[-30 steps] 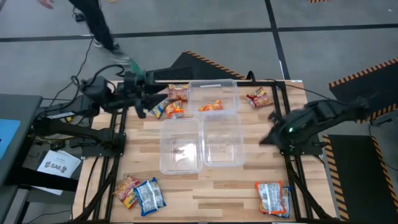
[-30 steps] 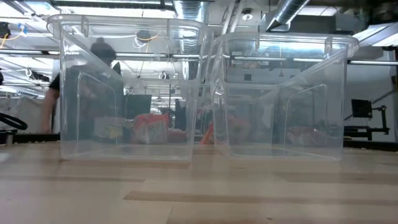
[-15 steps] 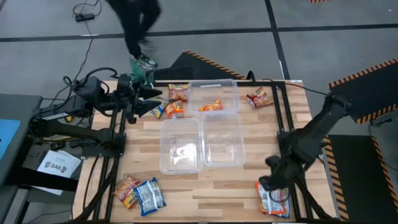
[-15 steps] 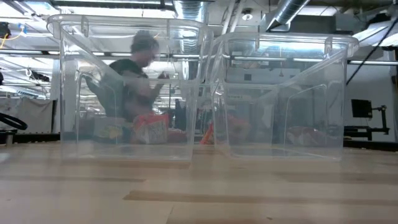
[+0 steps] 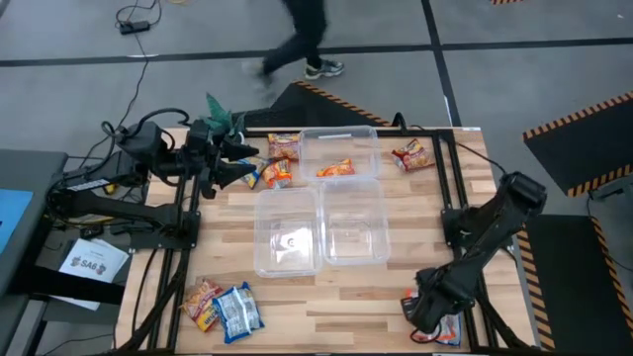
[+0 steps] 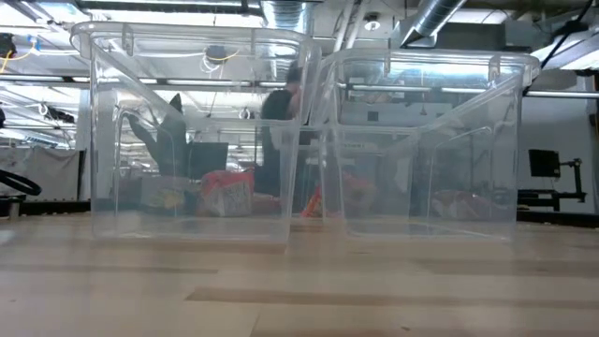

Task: Sort Maruchan noodles
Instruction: Put the bottom orange noodle pack into the top transparent bin

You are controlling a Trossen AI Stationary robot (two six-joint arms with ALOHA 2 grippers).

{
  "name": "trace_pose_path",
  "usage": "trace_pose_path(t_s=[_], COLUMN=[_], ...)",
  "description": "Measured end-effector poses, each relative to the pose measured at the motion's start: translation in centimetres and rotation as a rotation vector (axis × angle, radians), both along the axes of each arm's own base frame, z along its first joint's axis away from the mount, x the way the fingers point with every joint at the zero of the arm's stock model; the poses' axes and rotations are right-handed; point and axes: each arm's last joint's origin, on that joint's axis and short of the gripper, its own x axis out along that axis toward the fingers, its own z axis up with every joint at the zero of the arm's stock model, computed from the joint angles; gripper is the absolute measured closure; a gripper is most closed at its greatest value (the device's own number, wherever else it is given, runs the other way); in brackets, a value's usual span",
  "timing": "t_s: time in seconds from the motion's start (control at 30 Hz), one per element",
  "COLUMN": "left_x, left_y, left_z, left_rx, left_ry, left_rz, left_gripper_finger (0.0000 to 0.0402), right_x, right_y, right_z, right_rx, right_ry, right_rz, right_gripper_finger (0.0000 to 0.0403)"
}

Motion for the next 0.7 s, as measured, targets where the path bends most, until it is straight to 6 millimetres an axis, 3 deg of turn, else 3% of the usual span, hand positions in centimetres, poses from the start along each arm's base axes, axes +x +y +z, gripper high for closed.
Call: trace_pose_path(t_s=[0.13, 0.2, 0.27, 0.37, 0.43, 0.57, 0.7], left_x=[0.0, 0.0, 0.0, 0.0, 0.0, 0.0, -0.1], left_y=[0.0, 0.1, 0.1, 0.1, 0.2, 0.2, 0.3], left_z=[0.0, 0.0, 0.0, 0.0, 0.0, 0.0, 0.0], left_rx=[-0.002, -0.004, -0.005, -0.007, -0.006, -0.005, 0.020], left_ry=[-0.001, -0.002, -0.002, -0.002, -0.003, -0.002, 0.001], left_rz=[0.009, 0.018, 0.030, 0.049, 0.063, 0.085, 0.105], left_gripper_finger=[0.0145, 0.0145, 0.0145, 0.0145, 0.0145, 0.0145, 0.0145], right_x=[0.1, 0.2, 0.3, 0.3, 0.0, -0.3, -0.9], right_y=[0.7, 1.1, 1.2, 1.1, 0.6, -1.2, -3.8], right_z=[-1.5, -2.0, -2.2, -1.6, -0.4, 3.4, 9.0], right_rx=[-0.021, -0.015, -0.002, 0.009, 0.010, 0.073, 0.147], right_ry=[0.041, 0.037, 0.030, -0.014, -0.071, -0.213, -0.531], right_rz=[0.016, 0.037, 0.054, 0.095, 0.119, 0.157, 0.258], right_gripper_finger=[0.0126, 0.0153, 0.0203, 0.0326, 0.0377, 0.0385, 0.0396])
